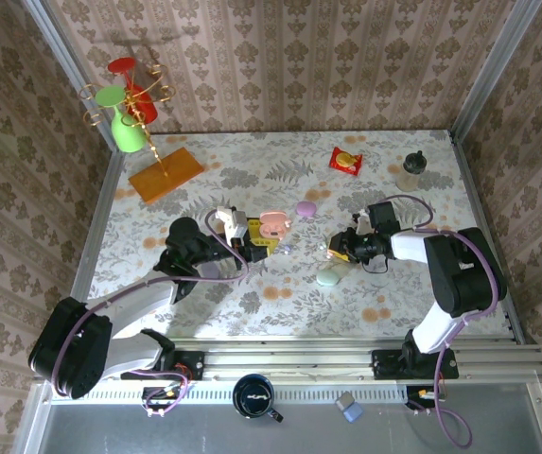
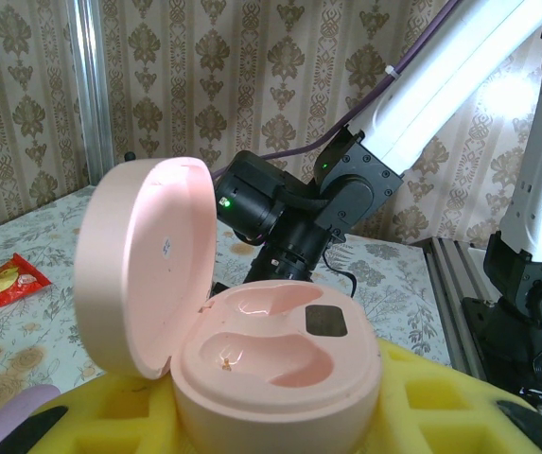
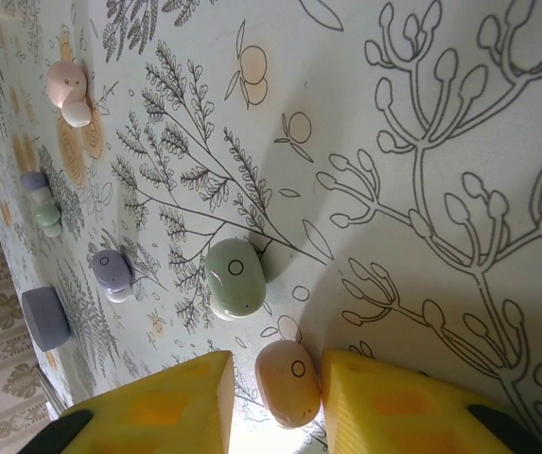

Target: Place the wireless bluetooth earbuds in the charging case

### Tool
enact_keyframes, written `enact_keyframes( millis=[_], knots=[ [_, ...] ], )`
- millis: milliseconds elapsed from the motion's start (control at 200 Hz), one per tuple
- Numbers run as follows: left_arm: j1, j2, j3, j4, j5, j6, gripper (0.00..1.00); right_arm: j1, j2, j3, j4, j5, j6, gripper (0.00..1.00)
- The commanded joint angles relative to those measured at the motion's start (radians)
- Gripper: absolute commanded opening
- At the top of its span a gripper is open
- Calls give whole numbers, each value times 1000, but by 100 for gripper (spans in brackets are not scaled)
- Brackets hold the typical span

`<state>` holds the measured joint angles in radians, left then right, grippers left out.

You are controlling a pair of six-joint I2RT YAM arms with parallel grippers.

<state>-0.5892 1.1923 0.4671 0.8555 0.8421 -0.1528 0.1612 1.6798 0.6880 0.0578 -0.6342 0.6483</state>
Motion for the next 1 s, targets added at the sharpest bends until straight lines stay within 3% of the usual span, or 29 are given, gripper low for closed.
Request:
enact_keyframes(
  millis=[0,235,995],
  knots=[
    [-4,-7,12,14,16,26,26,11,20,19,5,-15,-6,31],
    [-4,-6,11,15,17,32,26,24,19,32,-34,7,-28,24],
    [-4,-7,-2,21,15,37,26,73,67,83,-68,38,-47,26]
  ],
)
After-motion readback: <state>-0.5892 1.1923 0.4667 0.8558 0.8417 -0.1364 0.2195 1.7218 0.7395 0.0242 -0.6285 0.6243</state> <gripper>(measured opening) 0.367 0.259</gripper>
